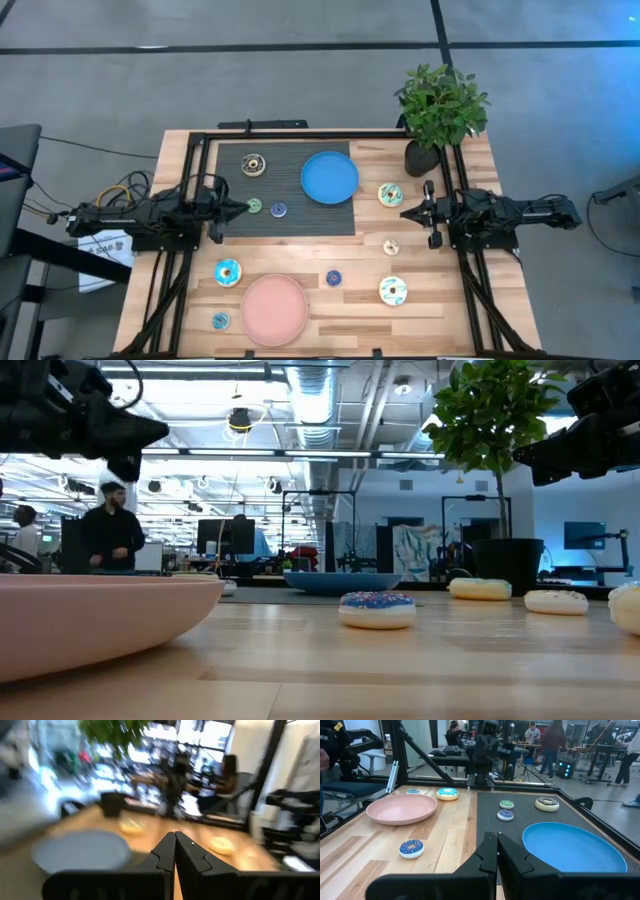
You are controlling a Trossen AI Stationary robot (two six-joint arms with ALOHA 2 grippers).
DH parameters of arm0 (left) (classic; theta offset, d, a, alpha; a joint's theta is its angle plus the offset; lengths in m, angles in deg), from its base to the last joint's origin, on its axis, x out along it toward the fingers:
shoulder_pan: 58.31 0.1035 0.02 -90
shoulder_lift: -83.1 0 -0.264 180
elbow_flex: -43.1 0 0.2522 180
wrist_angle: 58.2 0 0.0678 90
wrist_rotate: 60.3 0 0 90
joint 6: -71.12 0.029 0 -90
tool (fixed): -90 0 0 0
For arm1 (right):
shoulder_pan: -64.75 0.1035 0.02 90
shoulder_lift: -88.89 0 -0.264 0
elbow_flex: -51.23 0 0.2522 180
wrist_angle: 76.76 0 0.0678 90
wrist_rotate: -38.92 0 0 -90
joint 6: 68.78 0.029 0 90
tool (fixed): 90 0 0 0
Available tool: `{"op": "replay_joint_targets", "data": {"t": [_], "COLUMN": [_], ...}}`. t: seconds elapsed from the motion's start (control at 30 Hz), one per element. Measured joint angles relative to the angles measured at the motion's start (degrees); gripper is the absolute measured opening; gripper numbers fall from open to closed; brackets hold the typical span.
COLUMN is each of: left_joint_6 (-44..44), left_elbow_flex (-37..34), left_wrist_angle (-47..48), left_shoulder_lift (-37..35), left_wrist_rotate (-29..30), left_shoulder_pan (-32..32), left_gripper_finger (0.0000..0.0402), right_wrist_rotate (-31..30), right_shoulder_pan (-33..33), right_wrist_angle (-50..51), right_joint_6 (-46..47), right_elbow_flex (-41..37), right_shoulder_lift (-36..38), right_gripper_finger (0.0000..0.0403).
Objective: Pick & Place donuts
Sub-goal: Put the large black donut on the blue plate
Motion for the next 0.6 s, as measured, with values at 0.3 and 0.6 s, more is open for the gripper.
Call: {"op": "replay_joint_targets", "data": {"t": [0.3,0.6], "left_joint_6": [15.51,6.71], "left_elbow_flex": [10.78,28.78], "left_wrist_angle": [3.55,10.48], "left_shoulder_lift": [13.92,40.76], "left_wrist_rotate": [13.15,28.17], "left_shoulder_pan": [0.02,1.14], "left_gripper_finger": [0.0068,0.0183], "right_wrist_rotate": [0.02,0.02], "right_shoulder_pan": [-0.02,0.0], "right_wrist_angle": [0.02,0.0], "right_joint_6": [-0.02,0.0], "right_elbow_flex": [-0.01,-0.02], "right_shoulder_lift": [0.01,0.02], "right_gripper_finger": [0.0,0.0]}}
